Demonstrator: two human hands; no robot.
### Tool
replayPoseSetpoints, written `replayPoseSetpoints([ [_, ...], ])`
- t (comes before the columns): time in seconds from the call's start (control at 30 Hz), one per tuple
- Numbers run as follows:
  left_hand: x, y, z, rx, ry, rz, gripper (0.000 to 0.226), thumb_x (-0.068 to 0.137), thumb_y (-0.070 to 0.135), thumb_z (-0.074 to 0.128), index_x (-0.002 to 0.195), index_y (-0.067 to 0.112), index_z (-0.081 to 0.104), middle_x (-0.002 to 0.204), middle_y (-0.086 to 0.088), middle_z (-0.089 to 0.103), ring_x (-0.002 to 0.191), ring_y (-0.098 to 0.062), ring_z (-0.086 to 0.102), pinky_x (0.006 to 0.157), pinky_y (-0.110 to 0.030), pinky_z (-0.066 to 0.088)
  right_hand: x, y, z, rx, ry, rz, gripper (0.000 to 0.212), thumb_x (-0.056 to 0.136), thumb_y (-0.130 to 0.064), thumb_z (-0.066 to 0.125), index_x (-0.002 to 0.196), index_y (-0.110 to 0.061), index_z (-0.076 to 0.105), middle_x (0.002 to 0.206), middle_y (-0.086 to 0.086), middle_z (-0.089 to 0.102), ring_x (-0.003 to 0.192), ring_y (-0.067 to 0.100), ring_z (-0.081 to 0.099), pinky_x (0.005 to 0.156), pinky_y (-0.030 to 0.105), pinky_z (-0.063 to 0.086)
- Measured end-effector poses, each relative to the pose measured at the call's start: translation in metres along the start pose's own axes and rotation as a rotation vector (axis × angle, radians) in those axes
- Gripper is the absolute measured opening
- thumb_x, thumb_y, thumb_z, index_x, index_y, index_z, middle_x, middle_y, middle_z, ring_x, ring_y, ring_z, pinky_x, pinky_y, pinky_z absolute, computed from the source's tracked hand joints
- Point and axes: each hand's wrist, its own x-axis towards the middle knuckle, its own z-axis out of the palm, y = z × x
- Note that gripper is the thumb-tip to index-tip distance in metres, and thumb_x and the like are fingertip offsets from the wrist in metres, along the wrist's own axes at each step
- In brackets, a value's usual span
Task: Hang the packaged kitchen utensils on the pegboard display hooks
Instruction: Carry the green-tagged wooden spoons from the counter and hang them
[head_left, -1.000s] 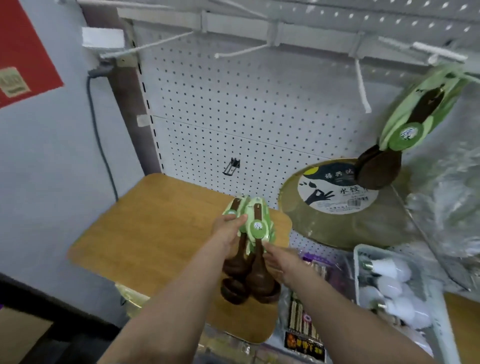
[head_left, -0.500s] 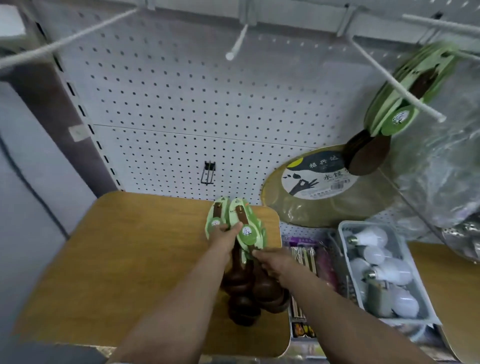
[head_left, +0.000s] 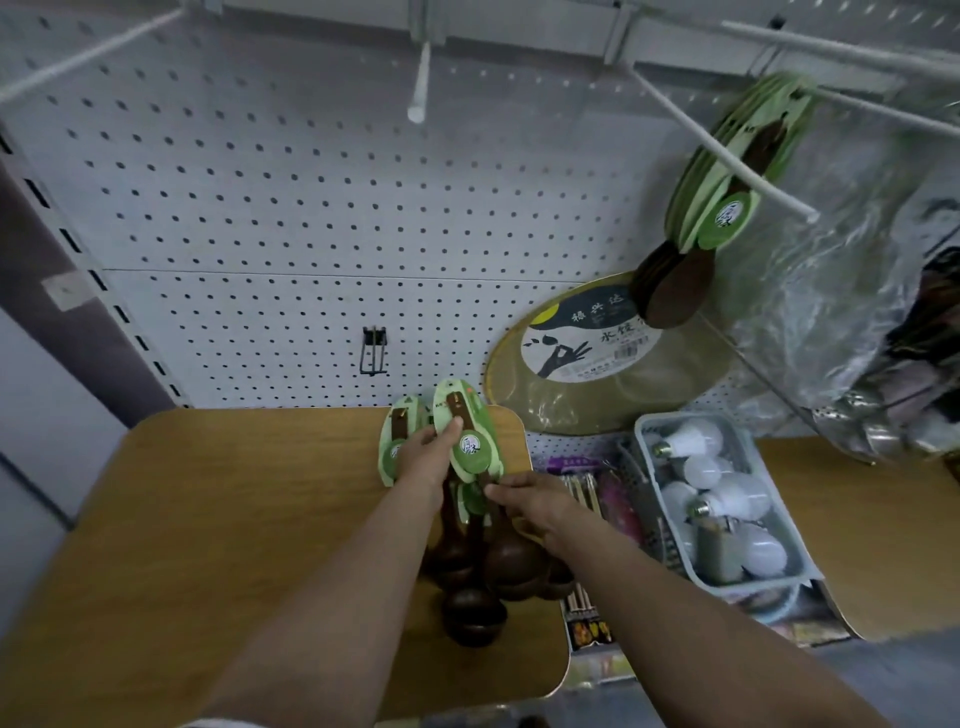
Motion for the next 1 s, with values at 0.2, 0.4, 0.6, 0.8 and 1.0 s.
replayPoseSetpoints([
  [0.2,-0.02,0.008,-0.002,-0.068,0.033,0.057,0.025,0.088,0.034,0.077,0.099,0.014,0.067,0.1,-0.006,0.073,0.088,-0.024,0.069,0.072,-0.033,0.054,-0.008,0.003,-0.001,0.004,-0.041,-0.052,0.035,0.081,-0.012,0.084,0.112,-0.007,0.068,0.083,0.003,0.069,0.062,0.012,0.056,0.053,0.02,0.047],
  [0.4,-0.055,0.014,0.009,-0.148,0.016,0.105,0.009,0.089,0.019,0.077,0.088,0.016,0.068,0.093,-0.01,0.076,0.082,-0.025,0.072,0.069,-0.033,0.059,-0.027,0.01,-0.021,0.028,-0.109,-0.091,0.03,0.083,-0.01,0.081,0.111,-0.004,0.07,0.074,0.002,0.066,0.059,0.01,0.056,0.052,0.02,0.048],
  [0.6,-0.109,0.003,0.064,-0.181,-0.042,0.138,0.021,0.086,0.02,0.08,0.095,0.01,0.065,0.096,-0.014,0.075,0.087,-0.03,0.073,0.083,-0.046,0.06,-0.053,0.03,-0.087,0.125,-0.169,-0.145,0.014,0.086,-0.01,0.079,0.098,-0.012,0.073,0.081,0.006,0.071,0.066,0.013,0.06,0.059,0.022,0.046],
  [0.8,-0.181,-0.025,0.158,-0.141,-0.137,0.216,0.013,0.088,0.016,0.077,0.096,0.012,0.067,0.091,-0.011,0.075,0.078,-0.026,0.071,0.071,-0.039,0.061,-0.091,0.06,-0.196,0.206,-0.163,-0.191,0.004,0.089,-0.012,0.075,0.092,-0.012,0.073,0.083,0.008,0.073,0.07,0.017,0.065,0.056,0.021,0.051],
  [1.0,-0.254,-0.07,0.272,-0.109,-0.278,0.245,0.022,0.091,0.011,0.072,0.113,0.007,0.07,0.099,-0.016,0.075,0.077,-0.026,0.072,0.071,-0.038,0.061,-0.129,0.104,-0.322,0.301,-0.121,-0.217,0.018,0.086,-0.017,0.08,0.097,-0.005,0.071,0.086,0.01,0.076,0.079,0.024,0.072,0.075,0.032,0.061],
])
